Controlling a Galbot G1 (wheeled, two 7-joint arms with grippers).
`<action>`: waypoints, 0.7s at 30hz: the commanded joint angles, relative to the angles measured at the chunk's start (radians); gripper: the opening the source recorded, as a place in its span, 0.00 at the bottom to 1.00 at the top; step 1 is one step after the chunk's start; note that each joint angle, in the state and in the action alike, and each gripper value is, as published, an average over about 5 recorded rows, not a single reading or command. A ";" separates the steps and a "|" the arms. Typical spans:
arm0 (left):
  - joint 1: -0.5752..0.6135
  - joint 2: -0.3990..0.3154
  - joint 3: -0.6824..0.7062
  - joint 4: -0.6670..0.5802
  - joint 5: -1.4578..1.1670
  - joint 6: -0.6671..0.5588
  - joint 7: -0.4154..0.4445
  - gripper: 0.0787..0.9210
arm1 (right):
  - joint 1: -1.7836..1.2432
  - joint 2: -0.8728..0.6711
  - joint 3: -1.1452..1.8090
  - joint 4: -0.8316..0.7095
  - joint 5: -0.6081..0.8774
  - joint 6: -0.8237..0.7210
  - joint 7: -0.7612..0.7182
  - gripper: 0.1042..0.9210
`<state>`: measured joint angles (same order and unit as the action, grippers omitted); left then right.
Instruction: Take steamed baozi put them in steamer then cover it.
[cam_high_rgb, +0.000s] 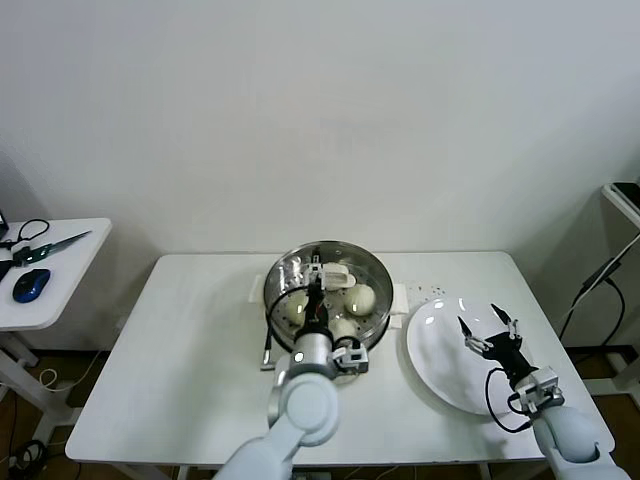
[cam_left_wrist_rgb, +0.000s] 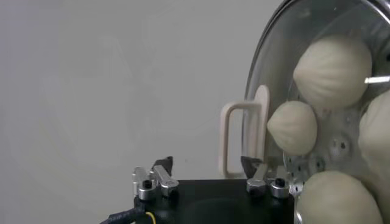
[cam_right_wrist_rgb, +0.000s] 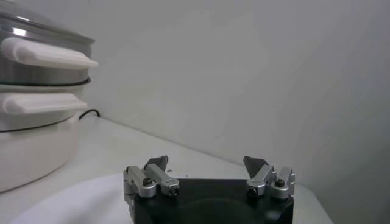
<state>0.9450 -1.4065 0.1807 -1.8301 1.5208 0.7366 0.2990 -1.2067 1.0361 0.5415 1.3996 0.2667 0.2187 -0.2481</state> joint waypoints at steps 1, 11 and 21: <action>0.120 0.096 -0.054 -0.211 -0.132 0.034 -0.051 0.80 | -0.003 -0.001 0.008 0.019 0.001 -0.049 0.005 0.88; 0.353 0.163 -0.287 -0.380 -0.582 -0.261 -0.392 0.88 | -0.025 0.005 0.034 0.037 0.030 -0.054 0.005 0.88; 0.628 0.101 -0.708 -0.365 -1.094 -0.670 -0.510 0.88 | -0.047 0.020 0.044 0.049 0.028 -0.044 0.003 0.88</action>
<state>1.2800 -1.2776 -0.1262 -2.1341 0.9935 0.6985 -0.0315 -1.2407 1.0487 0.5788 1.4377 0.2881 0.1761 -0.2442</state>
